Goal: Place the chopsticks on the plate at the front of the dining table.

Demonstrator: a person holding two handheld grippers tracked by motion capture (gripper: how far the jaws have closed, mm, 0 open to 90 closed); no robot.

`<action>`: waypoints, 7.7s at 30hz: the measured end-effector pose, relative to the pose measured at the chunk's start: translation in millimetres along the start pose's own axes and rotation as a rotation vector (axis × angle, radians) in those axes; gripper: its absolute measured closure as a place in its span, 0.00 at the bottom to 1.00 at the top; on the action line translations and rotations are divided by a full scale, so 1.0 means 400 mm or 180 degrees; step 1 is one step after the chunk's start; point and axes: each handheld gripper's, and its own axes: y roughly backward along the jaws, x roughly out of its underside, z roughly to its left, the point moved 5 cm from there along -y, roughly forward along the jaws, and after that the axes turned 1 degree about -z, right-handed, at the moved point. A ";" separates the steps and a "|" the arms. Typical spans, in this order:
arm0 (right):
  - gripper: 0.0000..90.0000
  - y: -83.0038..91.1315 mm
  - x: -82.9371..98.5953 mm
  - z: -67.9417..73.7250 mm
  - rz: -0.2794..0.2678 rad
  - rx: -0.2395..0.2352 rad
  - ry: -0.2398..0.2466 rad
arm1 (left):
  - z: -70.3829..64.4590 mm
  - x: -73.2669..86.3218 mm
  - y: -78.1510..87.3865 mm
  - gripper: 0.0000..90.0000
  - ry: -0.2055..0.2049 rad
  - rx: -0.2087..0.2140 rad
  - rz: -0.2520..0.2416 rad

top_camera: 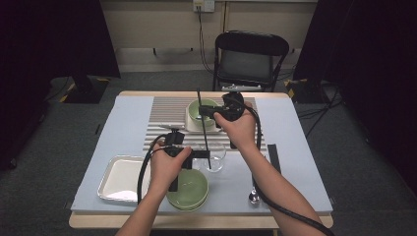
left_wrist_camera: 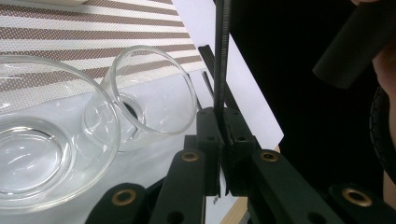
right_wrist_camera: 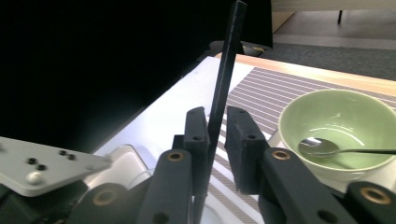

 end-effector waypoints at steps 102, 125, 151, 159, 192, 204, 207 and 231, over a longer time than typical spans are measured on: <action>0.32 0.056 0.098 -0.139 0.0118 0.0367 0.0196 | 0.034 -0.013 0.070 0.97 -0.0207 -0.0345 0.0208; 0.26 0.107 0.165 -0.210 0.0264 0.0480 0.0226 | 0.041 -0.030 0.081 0.97 -0.0188 -0.0418 0.0174; 0.28 0.163 0.229 -0.289 0.0256 0.0643 0.0130 | 0.036 -0.042 0.088 0.97 -0.0171 -0.0420 0.0154; 0.28 0.187 0.247 -0.314 0.0256 0.0720 0.0118 | 0.042 -0.039 0.087 0.97 -0.0159 -0.0440 0.0178; 0.28 0.265 0.313 -0.407 0.0263 0.0961 -0.0012 | 0.042 -0.036 0.079 0.97 -0.0160 -0.0438 0.0197; 0.28 0.292 0.343 -0.444 0.0291 0.1098 -0.0051 | 0.049 -0.037 0.079 0.97 -0.0167 -0.0437 0.0213; 0.28 0.300 0.351 -0.454 0.0300 0.1146 -0.0061 | 0.049 -0.038 0.079 0.97 -0.0168 -0.0433 0.0188; 0.28 0.340 0.410 -0.503 0.0374 0.1389 -0.0106 | 0.052 -0.043 0.078 0.97 -0.0126 -0.0475 0.0226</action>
